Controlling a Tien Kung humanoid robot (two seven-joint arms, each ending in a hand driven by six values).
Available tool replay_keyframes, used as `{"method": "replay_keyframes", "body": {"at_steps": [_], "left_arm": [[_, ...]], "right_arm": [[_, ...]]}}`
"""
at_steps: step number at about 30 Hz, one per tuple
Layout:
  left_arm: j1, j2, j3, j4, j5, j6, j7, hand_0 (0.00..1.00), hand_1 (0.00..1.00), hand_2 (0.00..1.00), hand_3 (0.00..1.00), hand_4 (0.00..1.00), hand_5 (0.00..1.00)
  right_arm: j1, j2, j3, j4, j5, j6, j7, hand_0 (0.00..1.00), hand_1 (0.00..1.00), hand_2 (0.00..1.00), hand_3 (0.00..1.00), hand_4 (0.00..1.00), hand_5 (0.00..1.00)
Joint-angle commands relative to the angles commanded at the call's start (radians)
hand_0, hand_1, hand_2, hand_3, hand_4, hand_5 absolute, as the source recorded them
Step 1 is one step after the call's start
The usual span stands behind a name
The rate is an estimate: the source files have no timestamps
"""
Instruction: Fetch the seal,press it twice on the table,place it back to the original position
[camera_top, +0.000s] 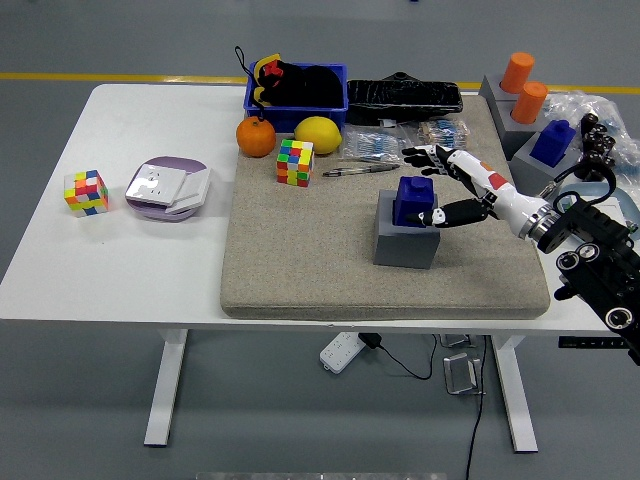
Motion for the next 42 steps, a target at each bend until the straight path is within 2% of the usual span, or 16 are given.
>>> {"method": "replay_keyframes", "body": {"at_steps": [5,6,11,12,24,25,30,31,42], "left_arm": [[0.001,0.000,0.001,0.001,-0.002,0.000,0.000,0.817,0.824,0.798,0.856,0.830,0.424],[0.001,-0.001,0.000,0.001,-0.001,-0.001,0.001,0.817,0.824,0.798,0.856,0.830,0.423],[0.000,-0.002,-0.007,-0.001,0.002,-0.001,-0.001,0.817,0.824,0.798,0.856,0.830,0.423],[0.000,-0.001,-0.008,-0.001,0.002,-0.001,-0.001,0.816,0.824,0.798,0.856,0.830,0.424],[0.000,0.000,-0.009,-0.001,0.002,0.004,0.001,0.817,0.824,0.798,0.855,0.829,0.423],[0.000,0.000,-0.010,-0.002,0.002,0.005,0.002,0.816,0.824,0.798,0.854,0.828,0.422],[0.001,0.001,-0.011,0.000,0.003,0.007,0.003,0.816,0.824,0.798,0.854,0.828,0.422],[0.003,0.002,-0.012,0.000,0.004,0.007,0.004,0.816,0.824,0.797,0.853,0.829,0.423],[0.010,0.002,-0.029,0.002,0.013,0.008,0.004,0.816,0.824,0.797,0.853,0.827,0.421]], "right_arm": [[-0.020,-0.016,0.066,0.022,0.010,0.034,-0.023,0.938,0.928,0.916,0.926,0.998,0.307],[-0.024,-0.018,0.080,0.027,0.010,0.040,-0.024,0.998,0.966,0.949,0.967,0.998,0.561],[-0.051,-0.036,0.171,0.053,0.001,0.059,-0.022,0.998,0.966,0.949,0.967,0.998,0.561],[-0.057,-0.040,0.196,0.056,-0.001,0.060,-0.024,0.998,0.968,0.951,0.969,0.998,0.636],[-0.120,-0.073,0.472,0.014,-0.070,0.042,-0.069,0.983,0.950,0.942,0.950,0.998,0.609],[-0.126,-0.075,0.494,0.012,-0.073,0.045,-0.076,0.955,0.915,0.887,0.872,0.998,0.495],[-0.173,-0.086,0.616,0.013,-0.087,0.064,-0.117,0.955,0.915,0.887,0.872,0.998,0.495],[-0.188,-0.091,0.641,0.019,-0.073,0.065,-0.127,0.943,0.892,0.859,0.831,0.998,0.510],[-0.294,-0.136,0.753,0.085,-0.018,0.083,-0.182,0.924,0.872,0.831,0.810,0.998,0.500]]}}
